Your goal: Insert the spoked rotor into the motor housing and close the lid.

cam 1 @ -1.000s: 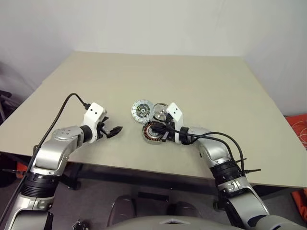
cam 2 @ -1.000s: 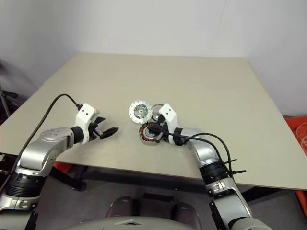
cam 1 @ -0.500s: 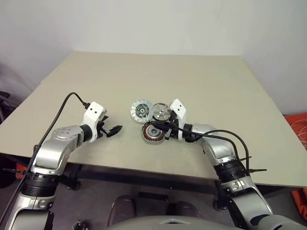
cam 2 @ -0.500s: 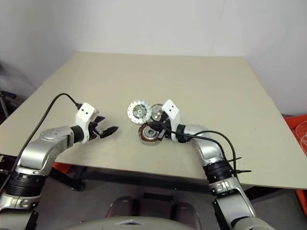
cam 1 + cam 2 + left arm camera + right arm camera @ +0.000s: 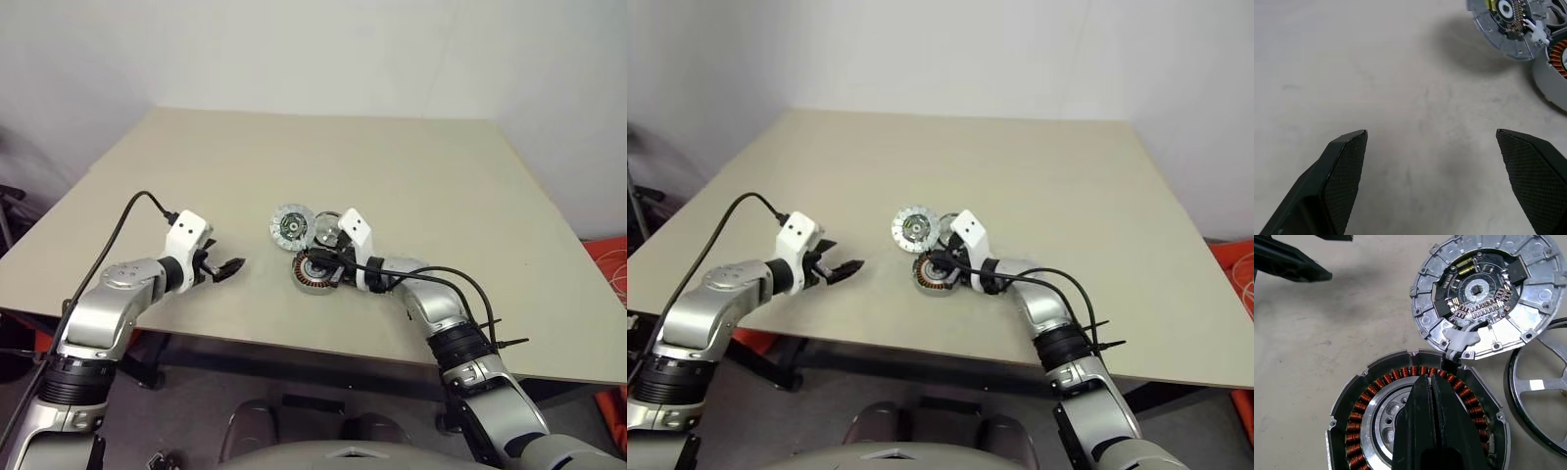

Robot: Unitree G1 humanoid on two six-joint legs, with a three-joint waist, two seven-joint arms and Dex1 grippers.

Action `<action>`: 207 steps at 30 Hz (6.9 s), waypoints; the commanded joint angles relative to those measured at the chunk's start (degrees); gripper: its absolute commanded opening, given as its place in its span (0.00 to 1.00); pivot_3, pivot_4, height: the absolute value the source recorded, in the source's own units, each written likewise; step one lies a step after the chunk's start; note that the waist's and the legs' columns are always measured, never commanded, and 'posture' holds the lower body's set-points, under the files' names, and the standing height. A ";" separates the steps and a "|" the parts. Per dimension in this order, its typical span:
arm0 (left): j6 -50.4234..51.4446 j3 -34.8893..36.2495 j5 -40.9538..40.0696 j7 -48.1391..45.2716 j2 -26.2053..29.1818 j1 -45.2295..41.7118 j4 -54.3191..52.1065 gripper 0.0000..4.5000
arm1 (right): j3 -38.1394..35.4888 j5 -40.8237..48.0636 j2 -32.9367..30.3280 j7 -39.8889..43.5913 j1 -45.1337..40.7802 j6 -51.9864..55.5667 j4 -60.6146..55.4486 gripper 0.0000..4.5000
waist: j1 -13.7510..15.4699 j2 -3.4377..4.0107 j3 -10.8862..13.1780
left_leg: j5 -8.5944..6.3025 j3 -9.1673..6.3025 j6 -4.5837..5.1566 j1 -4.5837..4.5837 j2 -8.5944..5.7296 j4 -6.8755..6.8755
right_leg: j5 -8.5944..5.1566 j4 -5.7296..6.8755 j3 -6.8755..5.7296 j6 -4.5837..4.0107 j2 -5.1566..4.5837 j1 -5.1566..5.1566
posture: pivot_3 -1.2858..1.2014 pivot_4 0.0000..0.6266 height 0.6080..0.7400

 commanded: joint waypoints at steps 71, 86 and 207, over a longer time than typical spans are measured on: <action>-1.65 -1.36 1.24 -0.77 0.72 -2.20 0.08 1.00 | -26.08 20.29 8.49 -22.05 -11.40 32.57 5.91 0.58 | -0.34 -0.03 0.03 | 0.27 0.11 -0.43 -0.84 -0.02 -0.46 | 0.24 0.07 0.12 -0.45 0.07 -1.07 | 0.52 0.00 1.00; -1.61 -1.34 1.30 -0.15 0.66 -1.37 -1.02 1.00 | -26.64 19.04 9.51 -24.07 -13.17 29.53 8.47 0.48 | -0.11 -0.03 0.03 | 0.27 0.11 -0.45 -0.87 -0.04 -0.46 | 0.24 0.07 0.12 -0.45 0.07 -1.06 | 0.52 0.00 1.00; -6.05 -4.35 5.30 -0.94 -1.72 -2.29 2.82 1.00 | -8.33 -7.69 -16.73 7.94 -12.87 -20.84 13.22 0.57 | -0.10 -0.03 0.04 | 0.01 0.08 0.04 -1.06 0.04 0.21 | 0.20 0.46 0.13 -0.53 0.09 -1.07 | 0.52 0.00 1.00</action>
